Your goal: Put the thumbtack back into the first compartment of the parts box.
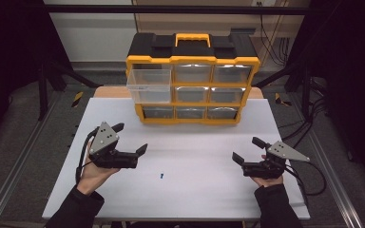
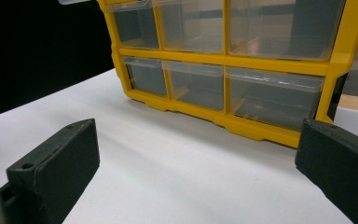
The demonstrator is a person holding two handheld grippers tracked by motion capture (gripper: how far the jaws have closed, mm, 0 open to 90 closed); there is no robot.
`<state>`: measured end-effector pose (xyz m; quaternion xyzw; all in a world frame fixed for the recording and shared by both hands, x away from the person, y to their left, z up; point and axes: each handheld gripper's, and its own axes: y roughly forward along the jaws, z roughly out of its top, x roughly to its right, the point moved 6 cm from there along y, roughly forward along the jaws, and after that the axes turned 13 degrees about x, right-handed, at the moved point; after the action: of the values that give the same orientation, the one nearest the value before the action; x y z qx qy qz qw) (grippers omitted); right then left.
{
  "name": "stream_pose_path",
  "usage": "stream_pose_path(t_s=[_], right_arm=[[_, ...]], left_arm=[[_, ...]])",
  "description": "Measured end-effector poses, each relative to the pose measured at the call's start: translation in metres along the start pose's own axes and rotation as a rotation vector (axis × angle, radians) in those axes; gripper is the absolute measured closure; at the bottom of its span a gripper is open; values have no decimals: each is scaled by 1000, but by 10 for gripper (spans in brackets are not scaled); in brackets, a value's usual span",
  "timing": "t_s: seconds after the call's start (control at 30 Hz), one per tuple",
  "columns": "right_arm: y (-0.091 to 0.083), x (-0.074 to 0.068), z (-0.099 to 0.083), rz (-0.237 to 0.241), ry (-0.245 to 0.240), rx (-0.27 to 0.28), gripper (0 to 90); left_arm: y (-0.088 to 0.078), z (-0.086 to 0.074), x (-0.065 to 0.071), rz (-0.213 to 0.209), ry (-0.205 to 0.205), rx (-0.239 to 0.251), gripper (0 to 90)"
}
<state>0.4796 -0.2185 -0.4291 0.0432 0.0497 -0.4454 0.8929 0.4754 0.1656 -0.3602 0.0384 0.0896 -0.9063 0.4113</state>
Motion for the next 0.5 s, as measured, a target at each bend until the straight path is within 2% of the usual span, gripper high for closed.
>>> stream_pose_path(t_s=[0.5], right_arm=[[0, 0, 0, 4, -1, 3, 3]], left_arm=[[7, -37, 13, -14, -53, -68, 28]])
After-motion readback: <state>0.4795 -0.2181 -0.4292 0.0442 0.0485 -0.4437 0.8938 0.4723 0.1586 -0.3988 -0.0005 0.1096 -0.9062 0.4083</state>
